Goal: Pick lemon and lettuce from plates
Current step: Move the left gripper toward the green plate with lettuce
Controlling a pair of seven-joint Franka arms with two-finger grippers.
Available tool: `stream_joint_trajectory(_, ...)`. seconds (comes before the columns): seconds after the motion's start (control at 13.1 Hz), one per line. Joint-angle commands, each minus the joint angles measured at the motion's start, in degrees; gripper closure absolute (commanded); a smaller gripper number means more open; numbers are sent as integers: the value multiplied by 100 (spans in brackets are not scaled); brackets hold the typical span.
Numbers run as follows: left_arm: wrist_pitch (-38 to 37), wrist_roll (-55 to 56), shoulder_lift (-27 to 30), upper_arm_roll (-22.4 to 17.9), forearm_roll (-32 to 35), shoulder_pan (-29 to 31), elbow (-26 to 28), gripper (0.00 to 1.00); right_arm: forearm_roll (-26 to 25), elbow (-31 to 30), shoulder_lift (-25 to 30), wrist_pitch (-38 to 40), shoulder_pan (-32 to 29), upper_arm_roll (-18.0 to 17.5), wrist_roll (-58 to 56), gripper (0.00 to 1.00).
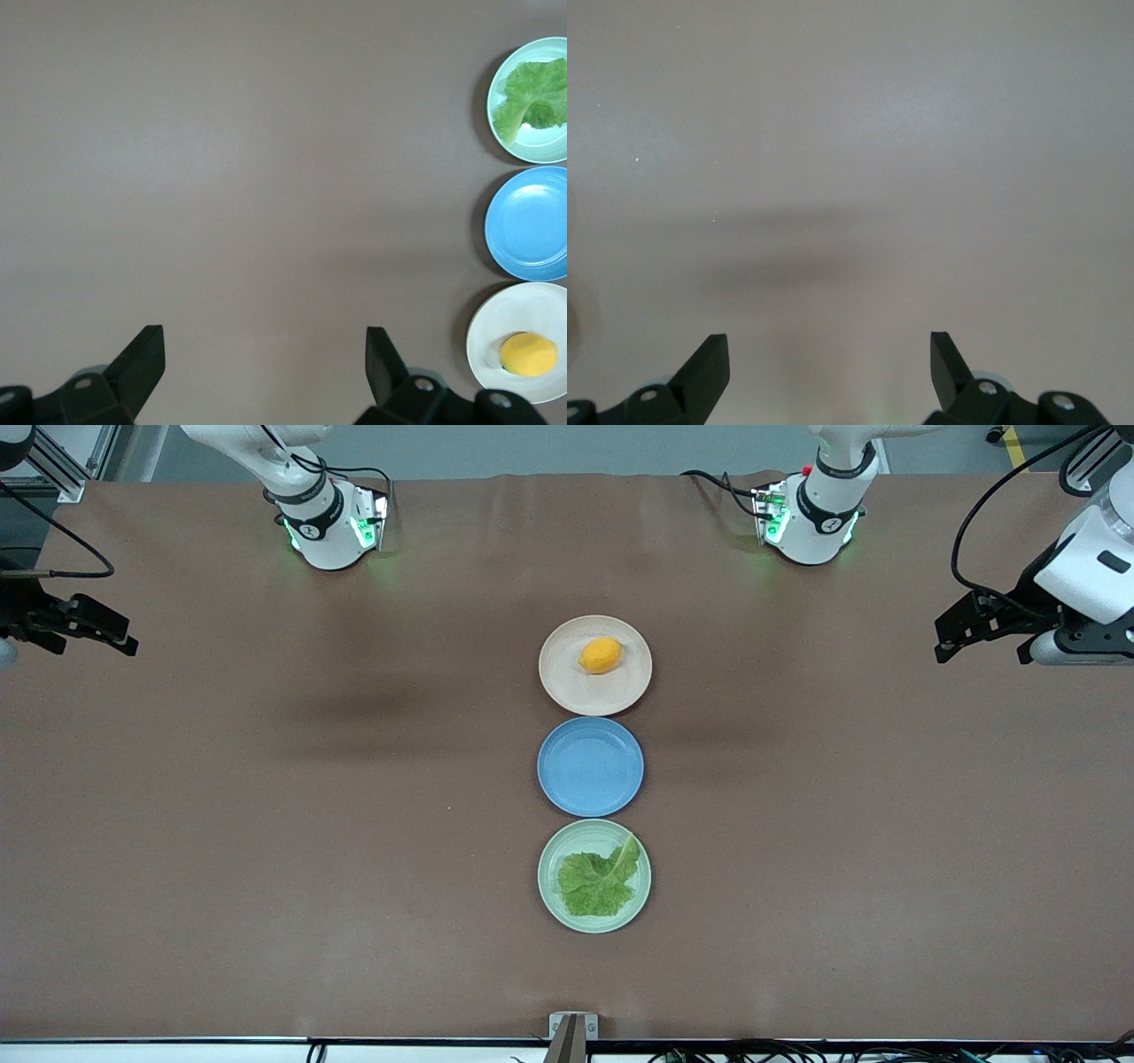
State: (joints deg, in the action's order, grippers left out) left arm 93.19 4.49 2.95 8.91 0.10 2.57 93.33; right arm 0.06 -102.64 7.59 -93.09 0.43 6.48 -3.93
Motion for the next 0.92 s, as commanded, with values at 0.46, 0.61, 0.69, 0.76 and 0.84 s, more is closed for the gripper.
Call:
stream_joint_trajectory(0.46, -3, -98, -942, 93, -124, -72, -587, 0, -67, -37, 111, 53, -114, -103, -275, 0)
stream_joint_trajectory(0.61, 468, -81, -1373, 330, -63, -160, -587, 0, -67, 155, 85, 176, -114, -103, -266, 0)
stream_joint_trajectory(0.69, 855, -89, -1611, 383, -54, -282, -587, 0, -67, 252, 7, 168, -114, -103, -249, 0)
stream_joint_trajectory(0.76, 1198, -80, -1865, 392, -45, -484, -587, 0, -67, 392, -107, 159, -122, -103, -257, 0)
stream_joint_trajectory(0.84, 1584, 50, -2364, 384, -71, -877, -614, 0, -59, 472, -370, 98, -157, -86, -249, 0)
